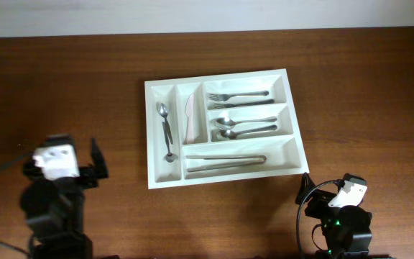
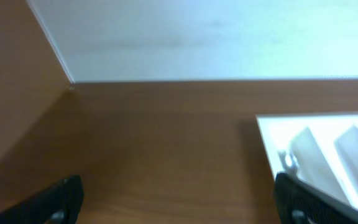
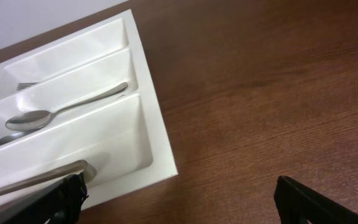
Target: Pack container
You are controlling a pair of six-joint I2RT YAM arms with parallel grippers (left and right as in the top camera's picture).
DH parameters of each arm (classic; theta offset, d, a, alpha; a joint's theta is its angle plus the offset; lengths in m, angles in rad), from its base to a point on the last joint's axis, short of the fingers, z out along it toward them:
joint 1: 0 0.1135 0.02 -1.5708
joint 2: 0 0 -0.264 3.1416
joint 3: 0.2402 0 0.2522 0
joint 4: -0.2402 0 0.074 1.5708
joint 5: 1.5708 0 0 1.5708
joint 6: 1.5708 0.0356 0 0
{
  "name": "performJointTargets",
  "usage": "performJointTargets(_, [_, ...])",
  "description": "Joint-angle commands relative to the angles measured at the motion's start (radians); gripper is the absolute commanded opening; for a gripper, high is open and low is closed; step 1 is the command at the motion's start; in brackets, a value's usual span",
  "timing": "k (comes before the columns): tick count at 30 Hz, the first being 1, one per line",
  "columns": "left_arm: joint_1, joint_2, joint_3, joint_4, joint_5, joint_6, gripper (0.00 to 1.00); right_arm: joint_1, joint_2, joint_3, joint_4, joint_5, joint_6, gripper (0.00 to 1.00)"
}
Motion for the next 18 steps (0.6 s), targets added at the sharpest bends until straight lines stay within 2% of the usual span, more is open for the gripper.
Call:
performJointTargets(1, [-0.058, -0.077, -0.131, 0.086, 0.023, -0.005, 0.99, -0.008, -0.011, -0.008, 0.003, 0.019, -0.002, 0.99])
performJointTargets(7, [-0.083, -0.166, -0.306, 0.163, 0.031, -0.006, 0.99, -0.008, -0.011, -0.008, 0.003, 0.019, -0.002, 0.99])
performJointTargets(18, [-0.087, -0.399, -0.449, 0.135, 0.032, -0.006, 0.99, -0.008, -0.011, -0.008, 0.003, 0.019, -0.002, 0.99])
